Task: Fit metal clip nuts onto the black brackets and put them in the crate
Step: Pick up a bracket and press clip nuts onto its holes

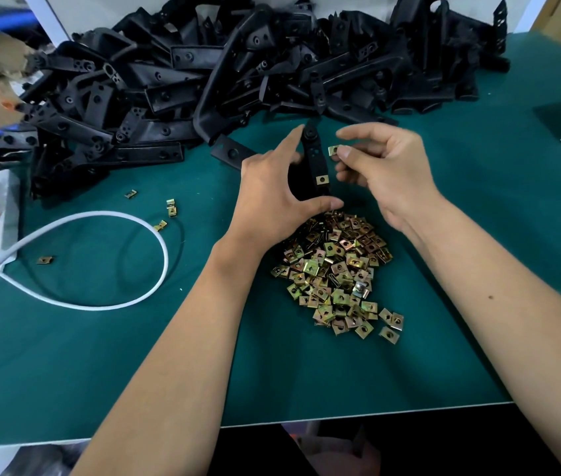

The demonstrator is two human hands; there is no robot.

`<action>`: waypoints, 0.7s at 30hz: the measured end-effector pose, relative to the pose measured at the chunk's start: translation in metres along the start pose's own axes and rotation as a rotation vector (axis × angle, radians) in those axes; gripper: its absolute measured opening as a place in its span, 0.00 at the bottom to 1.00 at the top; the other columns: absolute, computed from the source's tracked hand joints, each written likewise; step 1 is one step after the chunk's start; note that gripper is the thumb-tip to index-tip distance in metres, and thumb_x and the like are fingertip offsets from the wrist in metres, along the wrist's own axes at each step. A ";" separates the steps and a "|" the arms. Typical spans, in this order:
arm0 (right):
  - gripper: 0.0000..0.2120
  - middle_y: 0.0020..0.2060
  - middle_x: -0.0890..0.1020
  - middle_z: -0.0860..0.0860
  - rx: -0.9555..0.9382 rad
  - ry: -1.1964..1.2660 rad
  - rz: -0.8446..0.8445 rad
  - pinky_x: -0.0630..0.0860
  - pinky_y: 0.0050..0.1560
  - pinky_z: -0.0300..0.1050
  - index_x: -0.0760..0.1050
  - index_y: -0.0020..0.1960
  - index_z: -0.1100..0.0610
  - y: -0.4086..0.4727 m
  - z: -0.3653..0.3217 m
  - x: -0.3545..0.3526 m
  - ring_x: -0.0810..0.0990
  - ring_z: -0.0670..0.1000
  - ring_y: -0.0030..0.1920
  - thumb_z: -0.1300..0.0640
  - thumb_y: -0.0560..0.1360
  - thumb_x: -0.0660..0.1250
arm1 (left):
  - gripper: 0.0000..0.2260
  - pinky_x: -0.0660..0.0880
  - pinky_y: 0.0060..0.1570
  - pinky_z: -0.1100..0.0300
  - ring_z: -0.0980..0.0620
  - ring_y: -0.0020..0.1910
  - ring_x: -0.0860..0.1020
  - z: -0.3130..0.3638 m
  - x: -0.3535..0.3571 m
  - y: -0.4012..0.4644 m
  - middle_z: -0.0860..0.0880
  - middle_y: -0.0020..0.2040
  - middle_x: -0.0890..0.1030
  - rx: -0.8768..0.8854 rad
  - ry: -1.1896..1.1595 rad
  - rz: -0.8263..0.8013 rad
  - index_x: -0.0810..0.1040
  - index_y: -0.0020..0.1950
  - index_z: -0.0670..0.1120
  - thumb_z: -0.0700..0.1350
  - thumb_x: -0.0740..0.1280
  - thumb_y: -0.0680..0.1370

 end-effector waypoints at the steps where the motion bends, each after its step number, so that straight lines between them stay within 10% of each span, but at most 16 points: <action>1: 0.07 0.40 0.87 0.55 -0.004 -0.004 0.007 0.83 0.42 0.44 0.83 0.53 0.60 0.000 0.000 0.000 0.84 0.51 0.38 0.68 0.77 0.72 | 0.51 0.70 0.70 0.46 0.50 0.63 0.78 0.001 0.001 0.000 0.49 0.61 0.83 0.003 0.009 -0.004 0.65 0.80 0.46 0.63 0.81 0.64; 21: 0.04 0.35 0.85 0.53 0.050 0.063 0.029 0.80 0.38 0.43 0.83 0.43 0.59 -0.003 0.000 0.000 0.83 0.50 0.35 0.66 0.75 0.75 | 0.51 0.64 0.68 0.59 0.55 0.60 0.75 0.010 0.005 -0.002 0.48 0.60 0.82 0.058 0.057 0.003 0.65 0.81 0.46 0.64 0.81 0.64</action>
Point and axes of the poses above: each hand's wrist, its own y-axis towards the middle knuckle, its own x-axis out of the palm, z = x × y, the point moved 10 cm from there along y, towards the middle knuckle
